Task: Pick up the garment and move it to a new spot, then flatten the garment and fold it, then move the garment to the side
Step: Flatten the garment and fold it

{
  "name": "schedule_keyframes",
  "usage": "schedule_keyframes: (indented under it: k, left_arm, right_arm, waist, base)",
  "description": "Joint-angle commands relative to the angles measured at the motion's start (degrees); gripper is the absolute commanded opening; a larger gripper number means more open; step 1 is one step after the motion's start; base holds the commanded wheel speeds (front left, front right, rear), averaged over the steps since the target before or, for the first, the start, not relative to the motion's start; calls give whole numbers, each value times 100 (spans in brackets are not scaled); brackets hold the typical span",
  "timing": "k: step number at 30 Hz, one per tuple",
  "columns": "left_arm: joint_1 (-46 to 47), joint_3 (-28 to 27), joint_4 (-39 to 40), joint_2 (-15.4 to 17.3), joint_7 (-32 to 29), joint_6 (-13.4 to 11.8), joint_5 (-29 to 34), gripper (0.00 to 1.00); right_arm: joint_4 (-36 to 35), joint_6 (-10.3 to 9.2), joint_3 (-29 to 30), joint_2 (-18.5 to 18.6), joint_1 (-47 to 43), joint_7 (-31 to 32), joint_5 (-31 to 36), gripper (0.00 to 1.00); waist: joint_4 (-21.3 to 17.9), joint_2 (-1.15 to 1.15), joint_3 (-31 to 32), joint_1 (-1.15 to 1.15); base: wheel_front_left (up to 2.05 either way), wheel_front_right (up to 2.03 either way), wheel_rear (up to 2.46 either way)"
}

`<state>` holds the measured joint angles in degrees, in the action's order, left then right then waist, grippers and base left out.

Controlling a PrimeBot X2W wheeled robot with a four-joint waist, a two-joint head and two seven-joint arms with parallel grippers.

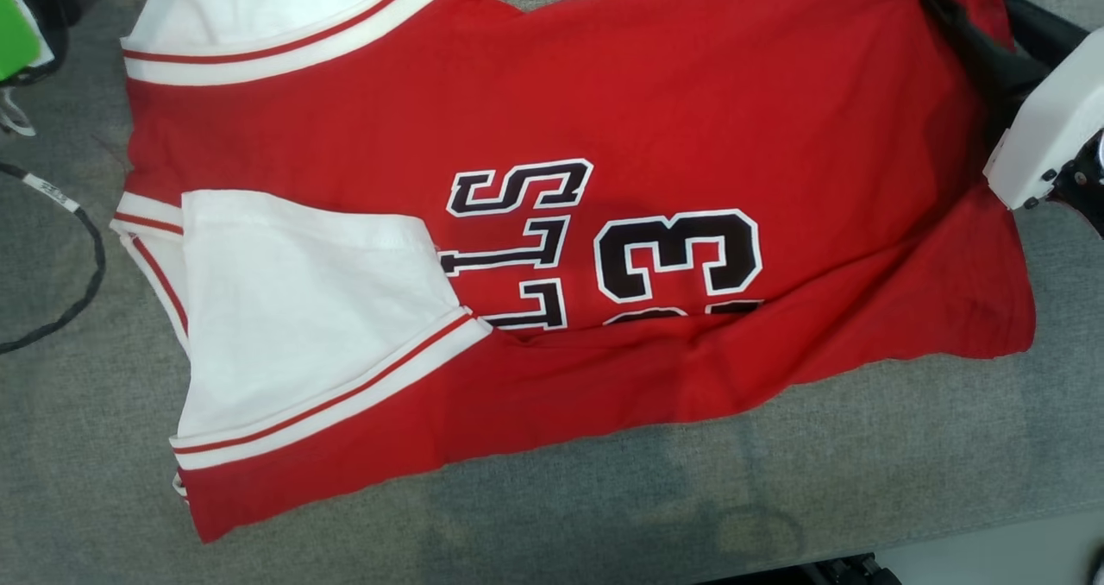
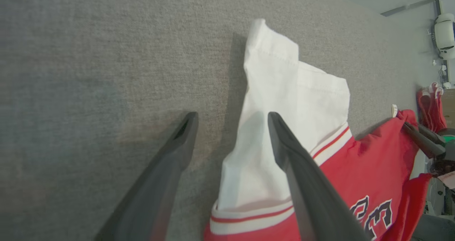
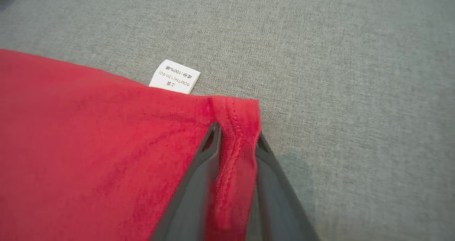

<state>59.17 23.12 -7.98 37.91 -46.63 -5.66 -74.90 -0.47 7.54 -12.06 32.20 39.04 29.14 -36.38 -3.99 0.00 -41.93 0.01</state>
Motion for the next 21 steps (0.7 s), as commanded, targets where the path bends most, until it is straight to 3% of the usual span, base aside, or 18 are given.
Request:
schedule_keyframes:
  k: [1, 10, 21]
  left_arm:
    - [141, 18, -34, 54, -29, 80, 57, 100]
    - [578, 330, -333, 75, 17, 385, 585, 100]
    - [1127, 700, -1007, -286, 156, 774, 995, 100]
  right_arm:
    - [68, -10, -114, 4, -95, 36, -57, 29]
    - [33, -10, -322, -7, 25, -35, -160, 31]
    - [71, -10, -476, 26, 60, -64, -209, 22]
  waist:
    - [-98, 0, -15, -1]
    - [-295, 0, -152, -1]
    - [-400, 0, -156, -1]
  base:
    - [0, 0, 0]
    - [0, 0, 0]
    - [0, 0, 0]
